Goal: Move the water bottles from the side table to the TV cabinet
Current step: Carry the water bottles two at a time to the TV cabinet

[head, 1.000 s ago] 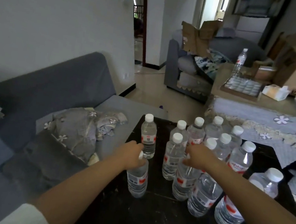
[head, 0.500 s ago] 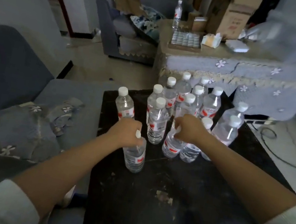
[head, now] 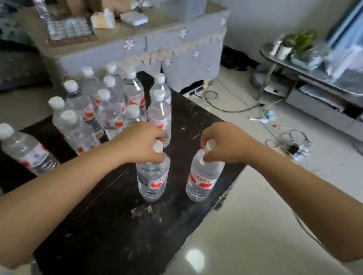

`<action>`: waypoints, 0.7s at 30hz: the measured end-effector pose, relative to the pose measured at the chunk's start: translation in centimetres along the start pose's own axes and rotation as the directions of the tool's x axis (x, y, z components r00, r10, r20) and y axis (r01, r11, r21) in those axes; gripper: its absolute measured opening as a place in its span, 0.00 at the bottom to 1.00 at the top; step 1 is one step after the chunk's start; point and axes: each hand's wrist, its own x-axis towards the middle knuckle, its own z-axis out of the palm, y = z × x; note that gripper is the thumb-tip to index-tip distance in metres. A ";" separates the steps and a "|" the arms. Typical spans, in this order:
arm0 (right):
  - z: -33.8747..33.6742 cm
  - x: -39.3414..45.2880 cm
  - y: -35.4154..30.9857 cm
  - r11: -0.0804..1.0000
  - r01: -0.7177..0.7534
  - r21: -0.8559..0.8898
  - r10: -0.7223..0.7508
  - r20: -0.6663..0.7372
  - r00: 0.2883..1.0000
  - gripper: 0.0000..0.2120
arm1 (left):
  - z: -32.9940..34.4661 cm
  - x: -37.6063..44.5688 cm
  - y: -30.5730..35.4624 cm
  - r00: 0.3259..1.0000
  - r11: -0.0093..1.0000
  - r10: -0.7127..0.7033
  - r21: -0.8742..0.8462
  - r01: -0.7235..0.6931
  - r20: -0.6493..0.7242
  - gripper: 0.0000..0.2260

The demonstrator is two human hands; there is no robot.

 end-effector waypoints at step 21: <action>-8.5 -24.1 39.9 0.667 -0.706 0.238 0.739 -0.099 0.666 0.09 | 5.7 22.6 44.1 0.868 0.881 0.462 -0.208 -0.426 0.183 0.11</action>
